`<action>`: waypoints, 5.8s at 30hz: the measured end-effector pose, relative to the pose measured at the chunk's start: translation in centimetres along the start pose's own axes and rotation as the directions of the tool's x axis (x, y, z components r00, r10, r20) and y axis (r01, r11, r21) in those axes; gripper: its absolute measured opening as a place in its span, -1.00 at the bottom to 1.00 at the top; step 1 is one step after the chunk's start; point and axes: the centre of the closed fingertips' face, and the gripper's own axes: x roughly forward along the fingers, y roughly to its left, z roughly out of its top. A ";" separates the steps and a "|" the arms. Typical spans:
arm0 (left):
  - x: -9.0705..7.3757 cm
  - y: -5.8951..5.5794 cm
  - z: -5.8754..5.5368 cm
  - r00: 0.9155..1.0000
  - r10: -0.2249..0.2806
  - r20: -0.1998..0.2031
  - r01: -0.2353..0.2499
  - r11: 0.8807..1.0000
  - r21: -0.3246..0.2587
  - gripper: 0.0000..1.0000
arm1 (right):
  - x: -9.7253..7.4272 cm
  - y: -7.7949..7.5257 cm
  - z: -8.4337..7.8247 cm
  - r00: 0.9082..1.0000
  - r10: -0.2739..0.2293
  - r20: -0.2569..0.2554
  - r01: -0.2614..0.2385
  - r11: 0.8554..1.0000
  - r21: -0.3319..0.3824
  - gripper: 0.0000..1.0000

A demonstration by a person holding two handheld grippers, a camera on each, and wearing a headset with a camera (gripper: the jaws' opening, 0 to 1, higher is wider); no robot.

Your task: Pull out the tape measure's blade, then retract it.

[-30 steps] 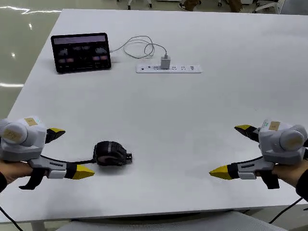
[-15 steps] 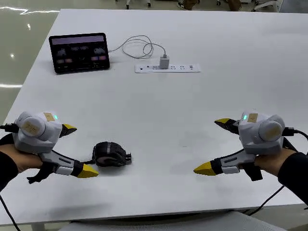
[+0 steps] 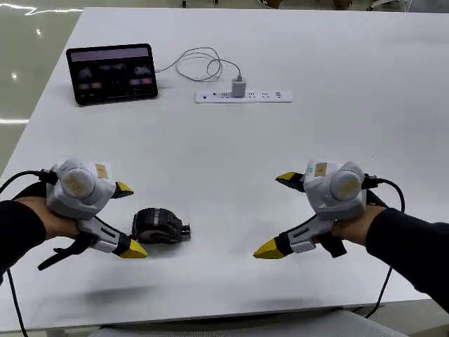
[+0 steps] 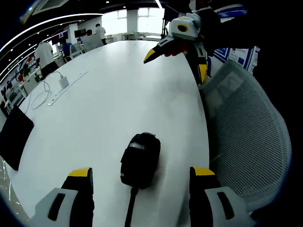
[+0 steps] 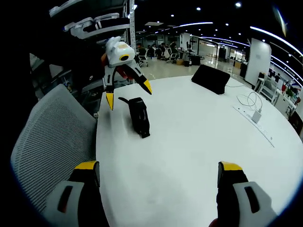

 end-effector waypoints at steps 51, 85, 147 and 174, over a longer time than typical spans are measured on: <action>3.0 0.3 -0.5 0.991 -0.081 -0.110 0.092 0.990 0.105 -0.36 | 12.7 3.7 3.2 0.976 0.203 -0.082 -0.215 0.959 -0.182 0.00; 3.2 0.3 -0.5 0.992 -0.079 -0.099 0.087 0.992 0.087 -0.36 | 16.2 4.1 1.2 0.960 0.227 -0.166 -0.263 0.933 -0.246 -0.75; 3.3 0.3 -0.6 0.993 -0.076 -0.086 0.082 0.994 0.074 -0.36 | 14.7 3.4 0.0 0.954 0.238 -0.182 -0.278 0.929 -0.243 -0.79; 3.4 0.4 -0.6 0.993 -0.073 -0.094 0.082 0.993 0.089 -0.37 | 13.4 2.8 -1.0 0.955 0.227 -0.192 -0.268 0.936 -0.228 -0.80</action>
